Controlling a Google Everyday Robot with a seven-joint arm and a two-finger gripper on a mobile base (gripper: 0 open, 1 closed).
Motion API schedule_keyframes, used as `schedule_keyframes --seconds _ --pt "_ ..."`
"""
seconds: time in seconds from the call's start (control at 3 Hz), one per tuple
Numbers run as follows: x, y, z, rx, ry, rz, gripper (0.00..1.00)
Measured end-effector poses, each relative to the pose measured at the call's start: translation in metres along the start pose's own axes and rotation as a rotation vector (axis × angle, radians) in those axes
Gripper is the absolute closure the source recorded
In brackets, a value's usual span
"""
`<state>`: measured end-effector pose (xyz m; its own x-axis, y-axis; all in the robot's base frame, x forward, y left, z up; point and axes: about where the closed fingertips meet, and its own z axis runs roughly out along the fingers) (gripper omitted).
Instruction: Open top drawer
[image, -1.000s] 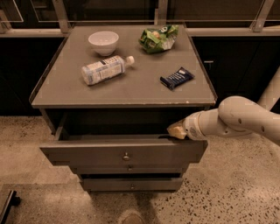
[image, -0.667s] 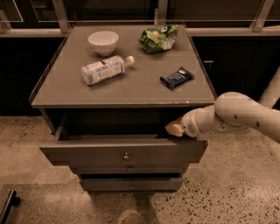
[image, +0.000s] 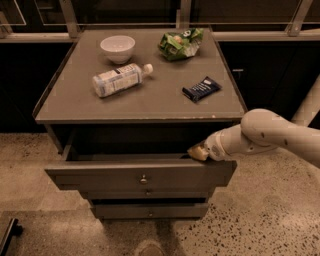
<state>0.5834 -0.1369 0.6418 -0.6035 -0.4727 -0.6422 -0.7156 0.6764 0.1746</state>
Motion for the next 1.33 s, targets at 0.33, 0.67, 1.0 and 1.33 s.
schedule_keyframes --seconds 0.33,0.67,1.0,1.33 --pt "-0.003 0.001 -0.004 0.000 0.000 0.000 1.00" --pt "0.008 0.020 -0.025 0.029 -0.025 0.014 1.00" --pt "0.008 0.020 -0.025 0.030 -0.024 0.015 1.00" --pt "0.032 0.037 -0.034 0.042 -0.022 0.059 1.00"
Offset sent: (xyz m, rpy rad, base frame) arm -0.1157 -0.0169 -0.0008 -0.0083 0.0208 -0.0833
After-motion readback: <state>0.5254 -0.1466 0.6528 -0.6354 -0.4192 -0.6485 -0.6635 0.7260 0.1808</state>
